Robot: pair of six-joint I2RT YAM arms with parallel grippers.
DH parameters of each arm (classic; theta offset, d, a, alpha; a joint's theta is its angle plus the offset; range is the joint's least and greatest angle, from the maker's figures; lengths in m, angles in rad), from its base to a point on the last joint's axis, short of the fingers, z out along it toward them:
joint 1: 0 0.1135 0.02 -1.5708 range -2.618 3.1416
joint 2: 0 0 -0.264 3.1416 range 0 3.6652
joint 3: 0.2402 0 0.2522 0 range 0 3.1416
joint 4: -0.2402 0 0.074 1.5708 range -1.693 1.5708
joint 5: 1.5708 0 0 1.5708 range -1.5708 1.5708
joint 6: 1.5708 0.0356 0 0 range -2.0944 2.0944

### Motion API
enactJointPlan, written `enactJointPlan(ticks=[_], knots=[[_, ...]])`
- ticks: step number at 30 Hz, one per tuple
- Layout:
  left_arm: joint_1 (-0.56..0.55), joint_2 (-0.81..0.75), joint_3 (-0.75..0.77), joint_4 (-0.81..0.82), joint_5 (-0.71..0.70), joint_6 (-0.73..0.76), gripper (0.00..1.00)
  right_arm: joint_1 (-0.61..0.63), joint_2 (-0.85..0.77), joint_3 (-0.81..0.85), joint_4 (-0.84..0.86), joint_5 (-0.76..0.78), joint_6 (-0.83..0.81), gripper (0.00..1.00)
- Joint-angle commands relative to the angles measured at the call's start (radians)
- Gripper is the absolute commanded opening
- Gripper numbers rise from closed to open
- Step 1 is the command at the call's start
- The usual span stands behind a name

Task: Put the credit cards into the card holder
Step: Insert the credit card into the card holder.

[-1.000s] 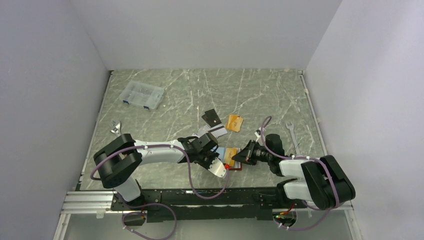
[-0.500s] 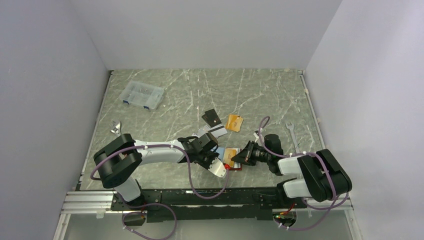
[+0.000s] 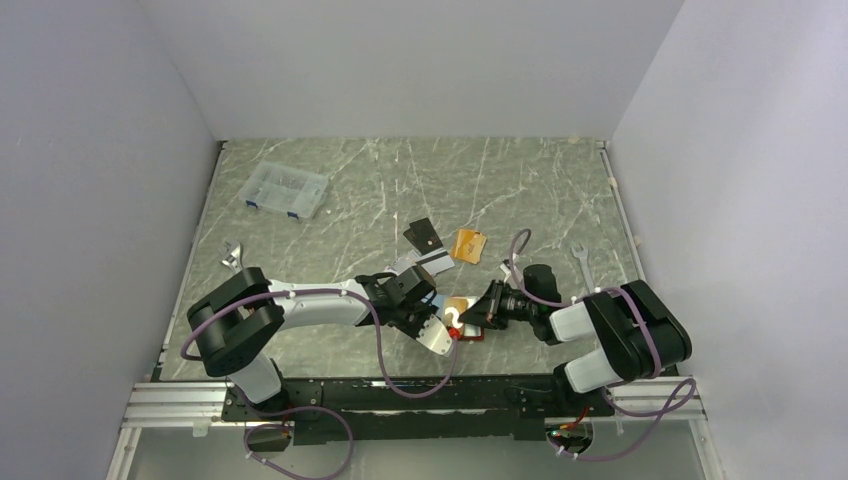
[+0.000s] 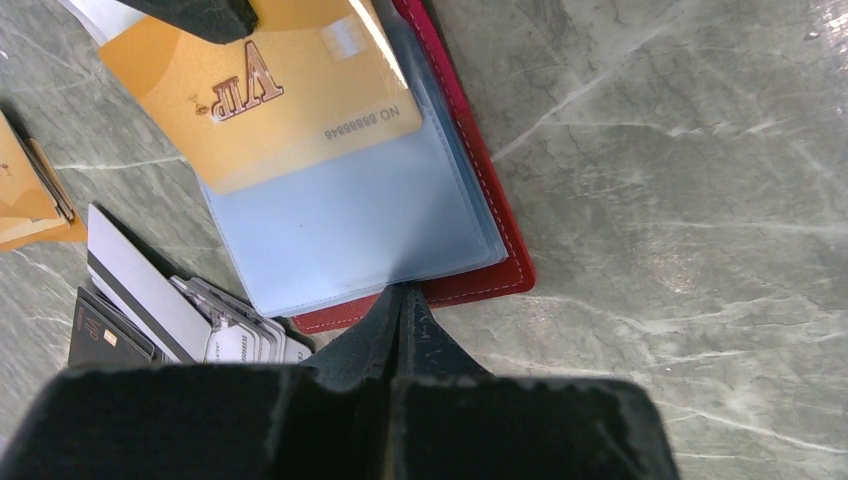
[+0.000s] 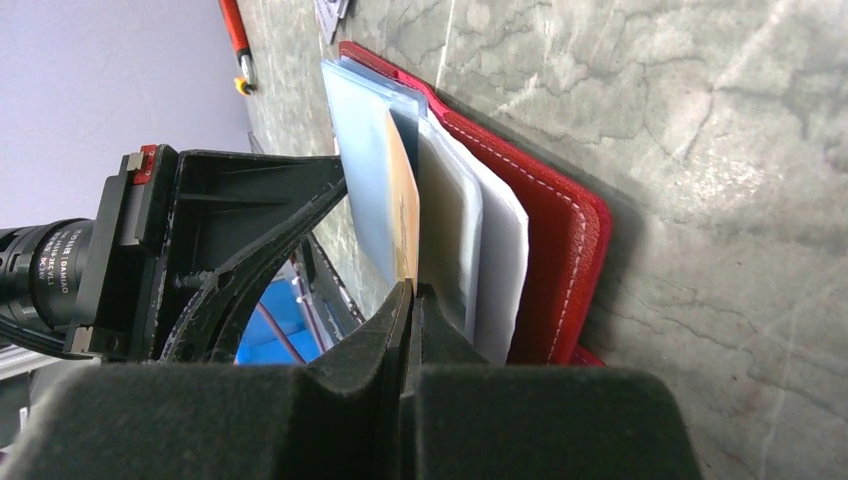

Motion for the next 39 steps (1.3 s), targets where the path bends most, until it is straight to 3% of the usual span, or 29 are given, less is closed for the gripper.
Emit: enactJointPlan(ticks=[1,17,28,39], knots=[[-0.005,0.015,0.012,-0.037,0.002,-0.012,0.03,0.008,0.013,0.024,-0.009,0.008,-0.051,0.00],[-0.005,0.011,0.006,-0.031,-0.001,-0.014,0.02,0.031,0.099,0.081,-0.075,-0.033,-0.114,0.00],[-0.004,0.010,0.007,-0.032,-0.001,-0.019,0.01,0.028,0.041,0.093,-0.210,-0.037,-0.177,0.00],[-0.005,0.004,0.013,-0.032,0.003,-0.030,0.00,0.088,0.101,0.139,-0.129,0.005,-0.105,0.00]])
